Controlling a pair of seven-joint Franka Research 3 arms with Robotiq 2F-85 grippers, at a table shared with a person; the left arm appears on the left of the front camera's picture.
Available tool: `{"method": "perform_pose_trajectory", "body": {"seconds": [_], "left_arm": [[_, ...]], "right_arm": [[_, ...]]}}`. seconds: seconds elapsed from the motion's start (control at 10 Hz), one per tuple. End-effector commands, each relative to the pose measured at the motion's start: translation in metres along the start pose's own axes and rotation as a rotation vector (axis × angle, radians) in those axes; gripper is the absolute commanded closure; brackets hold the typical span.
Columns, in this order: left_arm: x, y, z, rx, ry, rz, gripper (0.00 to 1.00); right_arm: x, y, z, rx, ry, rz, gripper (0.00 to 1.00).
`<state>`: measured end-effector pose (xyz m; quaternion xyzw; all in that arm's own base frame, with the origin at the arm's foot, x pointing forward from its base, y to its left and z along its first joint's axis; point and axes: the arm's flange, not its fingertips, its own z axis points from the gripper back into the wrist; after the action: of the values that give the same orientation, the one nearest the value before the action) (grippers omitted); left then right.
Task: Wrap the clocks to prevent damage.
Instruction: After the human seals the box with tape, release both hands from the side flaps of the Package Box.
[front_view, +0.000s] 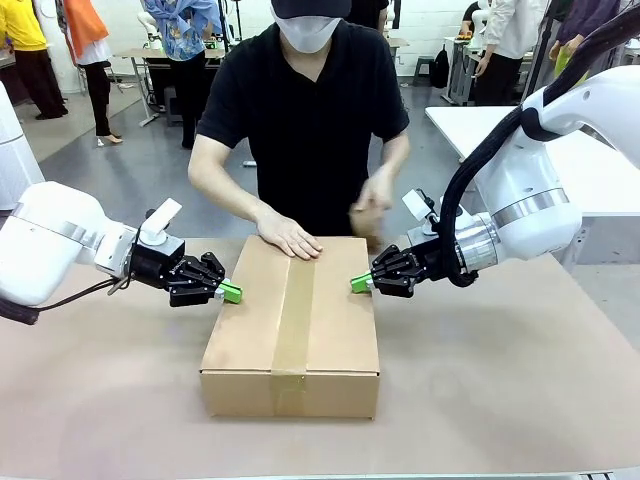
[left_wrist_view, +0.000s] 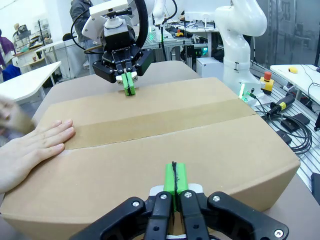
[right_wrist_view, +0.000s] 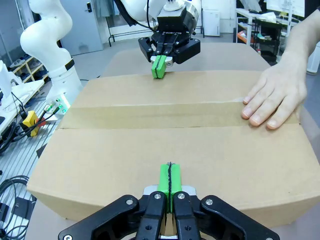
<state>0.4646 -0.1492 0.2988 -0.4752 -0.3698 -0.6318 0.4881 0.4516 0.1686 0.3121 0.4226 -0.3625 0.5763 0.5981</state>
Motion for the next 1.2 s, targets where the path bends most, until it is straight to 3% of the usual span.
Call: {"method": "perform_pose_trajectory", "body": {"seconds": [0.0,0.3,0.5,0.8,1.1], "left_arm": [[-0.001,0.0,-0.001,-0.005,0.009,-0.004,1.0],[0.0,0.0,0.0,0.0,0.0,0.0,1.0],[0.054,0.003,0.021,-0.041,0.156,-0.018,1.0],[0.169,-0.005,0.053,-0.083,0.421,-0.002,1.0],[0.224,-0.022,0.089,-0.035,0.56,0.09,1.0]], "right_arm": [[-0.002,0.0,-0.003,-0.008,-0.003,-0.01,0.99],[0.0,0.0,0.0,0.0,0.0,0.0,0.99],[0.041,0.007,0.028,0.021,0.073,0.003,0.99],[0.135,0.036,0.087,0.02,0.264,-0.063,0.99],[0.194,0.067,0.143,-0.084,0.396,-0.147,0.99]]}}
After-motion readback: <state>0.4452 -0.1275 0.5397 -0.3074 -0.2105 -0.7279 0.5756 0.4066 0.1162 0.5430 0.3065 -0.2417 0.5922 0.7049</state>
